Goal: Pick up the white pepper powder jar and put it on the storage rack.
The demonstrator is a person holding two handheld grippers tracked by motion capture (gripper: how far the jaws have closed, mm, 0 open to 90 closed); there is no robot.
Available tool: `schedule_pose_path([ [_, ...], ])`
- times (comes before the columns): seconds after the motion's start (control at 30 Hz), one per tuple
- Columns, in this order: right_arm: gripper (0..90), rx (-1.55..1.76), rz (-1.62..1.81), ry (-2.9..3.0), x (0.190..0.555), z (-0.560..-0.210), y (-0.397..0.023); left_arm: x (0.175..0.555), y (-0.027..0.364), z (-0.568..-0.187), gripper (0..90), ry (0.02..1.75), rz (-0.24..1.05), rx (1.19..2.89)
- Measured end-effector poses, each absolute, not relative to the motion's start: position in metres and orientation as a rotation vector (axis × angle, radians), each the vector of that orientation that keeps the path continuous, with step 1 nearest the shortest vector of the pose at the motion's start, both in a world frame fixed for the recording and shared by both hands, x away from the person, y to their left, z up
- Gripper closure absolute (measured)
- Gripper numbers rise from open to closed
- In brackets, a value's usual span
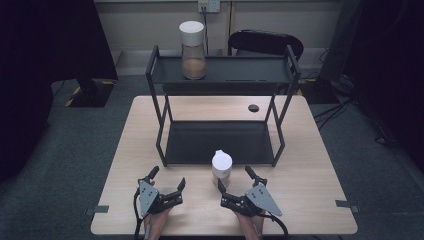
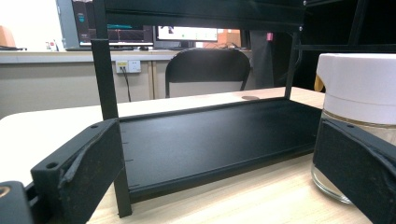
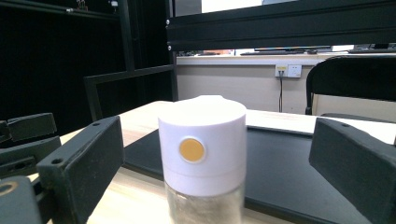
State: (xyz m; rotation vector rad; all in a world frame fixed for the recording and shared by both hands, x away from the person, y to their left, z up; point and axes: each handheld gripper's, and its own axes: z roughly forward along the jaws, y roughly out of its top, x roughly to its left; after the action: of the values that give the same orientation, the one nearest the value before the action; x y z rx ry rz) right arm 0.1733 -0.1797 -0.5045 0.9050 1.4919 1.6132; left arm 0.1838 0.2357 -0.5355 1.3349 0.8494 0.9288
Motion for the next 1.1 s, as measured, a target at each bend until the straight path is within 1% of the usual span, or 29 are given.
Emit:
schedule_pose_path([
  [0.27, 2.9, 0.897, 1.573, 1.535, 0.185, -0.493, -0.166, 0.184, 0.236, -0.536, 1.0, 0.849, 0.929, 1.335],
  [0.53, 4.6, 0.936, 1.542, 1.564, 0.196, -0.491, -0.153, 0.184, 0.236, -0.536, 1.1, 0.849, 0.929, 1.335],
  [0.57, 5.2, 0.94, 1.539, 1.569, 0.197, -0.491, -0.153, 0.184, 0.236, -0.536, 1.1, 0.849, 0.929, 1.335],
  [0.6, 7.9, 0.95, 1.533, 1.584, 0.201, -0.491, -0.151, 0.184, 0.236, -0.536, 1.1, 0.85, 0.929, 1.335],
  [0.63, 7.9, 0.95, 1.533, 1.584, 0.201, -0.491, -0.151, 0.184, 0.236, -0.536, 1.1, 0.849, 0.929, 1.335],
  [0.8, 14.1, 0.994, 1.501, 1.634, 0.21, -0.49, -0.148, 0.184, 0.236, -0.536, 1.2, 0.85, 0.929, 1.335],
  [0.9, 14.2, 1.017, 1.49, 1.636, 0.21, -0.49, -0.145, 0.184, 0.236, -0.536, 1.2, 0.849, 0.929, 1.335],
  [1.1, 17.7, 1.035, 1.473, 1.638, 0.211, -0.49, -0.142, 0.184, 0.236, -0.536, 1.2, 0.849, 0.929, 1.335],
])
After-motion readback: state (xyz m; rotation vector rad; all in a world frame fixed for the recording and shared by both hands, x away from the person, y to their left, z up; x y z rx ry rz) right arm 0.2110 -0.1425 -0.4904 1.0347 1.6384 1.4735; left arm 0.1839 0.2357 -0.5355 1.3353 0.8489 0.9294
